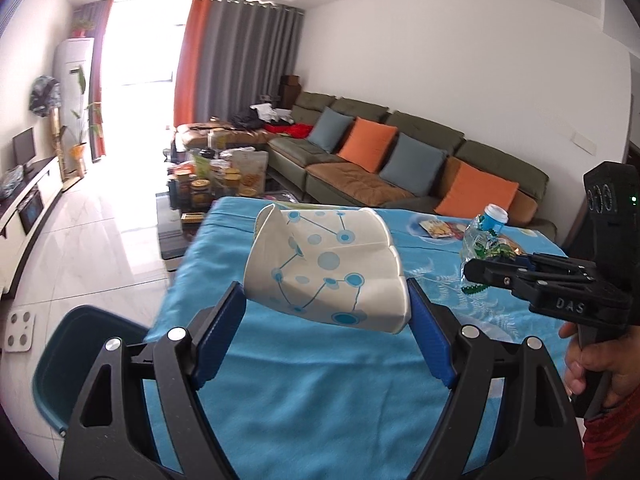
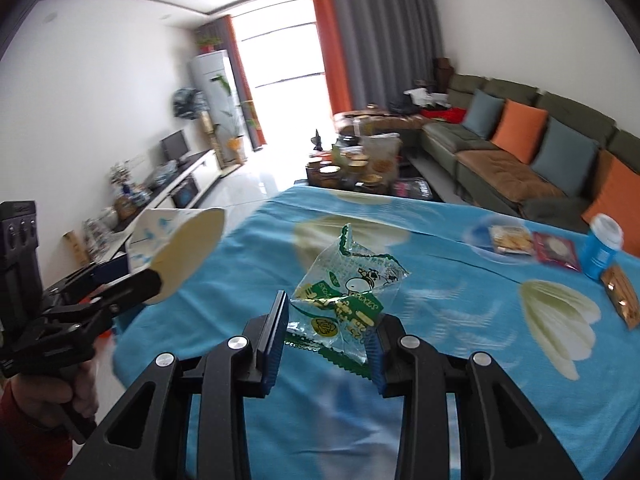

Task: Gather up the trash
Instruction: 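Carry the paper cup and snack wrapper over the teal bin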

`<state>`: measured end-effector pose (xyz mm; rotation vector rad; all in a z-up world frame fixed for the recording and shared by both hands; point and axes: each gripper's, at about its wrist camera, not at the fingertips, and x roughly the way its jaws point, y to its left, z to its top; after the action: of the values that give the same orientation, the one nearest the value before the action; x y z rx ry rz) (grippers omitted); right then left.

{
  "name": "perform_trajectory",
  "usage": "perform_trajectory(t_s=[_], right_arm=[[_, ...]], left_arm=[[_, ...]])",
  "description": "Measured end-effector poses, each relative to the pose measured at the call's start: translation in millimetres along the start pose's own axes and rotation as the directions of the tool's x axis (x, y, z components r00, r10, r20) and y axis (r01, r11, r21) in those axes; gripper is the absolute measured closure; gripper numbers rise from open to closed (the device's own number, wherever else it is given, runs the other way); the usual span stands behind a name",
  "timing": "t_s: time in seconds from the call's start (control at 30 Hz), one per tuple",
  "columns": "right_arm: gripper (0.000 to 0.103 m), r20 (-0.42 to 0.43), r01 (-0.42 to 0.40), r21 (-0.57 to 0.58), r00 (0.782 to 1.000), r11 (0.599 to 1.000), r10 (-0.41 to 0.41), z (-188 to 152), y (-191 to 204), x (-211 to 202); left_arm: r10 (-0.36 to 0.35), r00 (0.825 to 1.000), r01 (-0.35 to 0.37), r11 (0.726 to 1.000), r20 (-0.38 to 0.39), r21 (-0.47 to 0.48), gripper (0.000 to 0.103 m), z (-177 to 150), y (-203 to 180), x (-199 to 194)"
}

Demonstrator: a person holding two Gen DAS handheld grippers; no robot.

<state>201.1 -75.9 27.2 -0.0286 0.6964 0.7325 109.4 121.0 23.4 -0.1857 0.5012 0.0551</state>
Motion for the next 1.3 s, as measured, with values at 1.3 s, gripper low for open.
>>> perform_trajectory(t_s=[1.3], right_arm=[[0.069, -0.206, -0.268, -0.375, 0.957, 0.888, 0.202, 32, 218, 114]], left_arm=[[0.397, 0.916, -0.398, 0.886, -0.055, -0.236, 0.024, -74, 197, -147]])
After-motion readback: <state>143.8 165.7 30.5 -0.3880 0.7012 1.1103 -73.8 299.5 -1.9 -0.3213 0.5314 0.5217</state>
